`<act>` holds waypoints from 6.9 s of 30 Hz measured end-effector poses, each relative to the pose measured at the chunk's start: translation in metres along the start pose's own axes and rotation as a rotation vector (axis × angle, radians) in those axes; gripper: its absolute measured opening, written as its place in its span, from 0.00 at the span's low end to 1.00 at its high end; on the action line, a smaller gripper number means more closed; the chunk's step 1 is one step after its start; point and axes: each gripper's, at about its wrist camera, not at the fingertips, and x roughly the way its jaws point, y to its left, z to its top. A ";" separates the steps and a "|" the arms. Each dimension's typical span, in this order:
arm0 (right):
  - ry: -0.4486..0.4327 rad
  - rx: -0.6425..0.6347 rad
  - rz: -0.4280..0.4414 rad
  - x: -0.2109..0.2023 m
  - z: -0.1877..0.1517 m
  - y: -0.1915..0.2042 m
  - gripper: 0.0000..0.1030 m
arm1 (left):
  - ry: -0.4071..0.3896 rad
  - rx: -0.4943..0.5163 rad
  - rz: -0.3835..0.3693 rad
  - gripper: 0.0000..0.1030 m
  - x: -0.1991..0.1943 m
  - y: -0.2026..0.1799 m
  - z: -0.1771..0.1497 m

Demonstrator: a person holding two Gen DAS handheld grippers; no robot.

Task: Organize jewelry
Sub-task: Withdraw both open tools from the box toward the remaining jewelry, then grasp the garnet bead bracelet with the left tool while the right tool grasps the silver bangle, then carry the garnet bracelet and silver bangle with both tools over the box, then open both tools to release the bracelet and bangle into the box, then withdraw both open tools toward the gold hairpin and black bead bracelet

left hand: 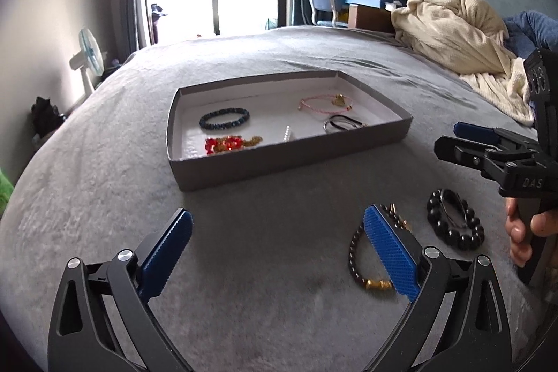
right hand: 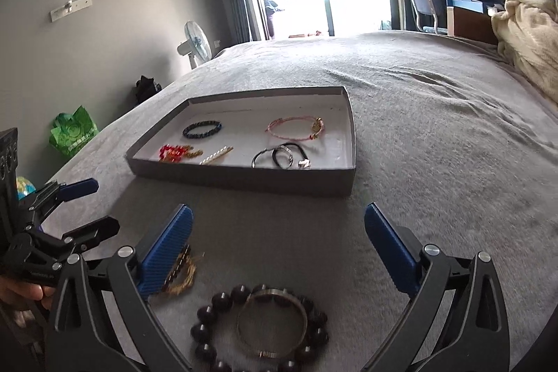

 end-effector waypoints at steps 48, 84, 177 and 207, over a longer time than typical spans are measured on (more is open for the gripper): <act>0.094 0.113 0.040 -0.025 -0.049 -0.010 0.95 | 0.105 -0.003 -0.194 0.06 0.008 -0.025 -0.019; 0.123 0.098 0.022 -0.014 -0.046 -0.007 0.45 | 0.131 -0.085 -0.125 0.07 0.012 0.018 -0.026; 0.220 0.052 0.079 0.120 0.062 0.000 0.48 | 0.073 -0.100 -0.085 0.60 0.079 0.040 0.066; 0.022 -0.038 0.018 0.003 -0.004 0.008 0.95 | 0.005 -0.061 0.005 0.95 0.011 0.014 0.013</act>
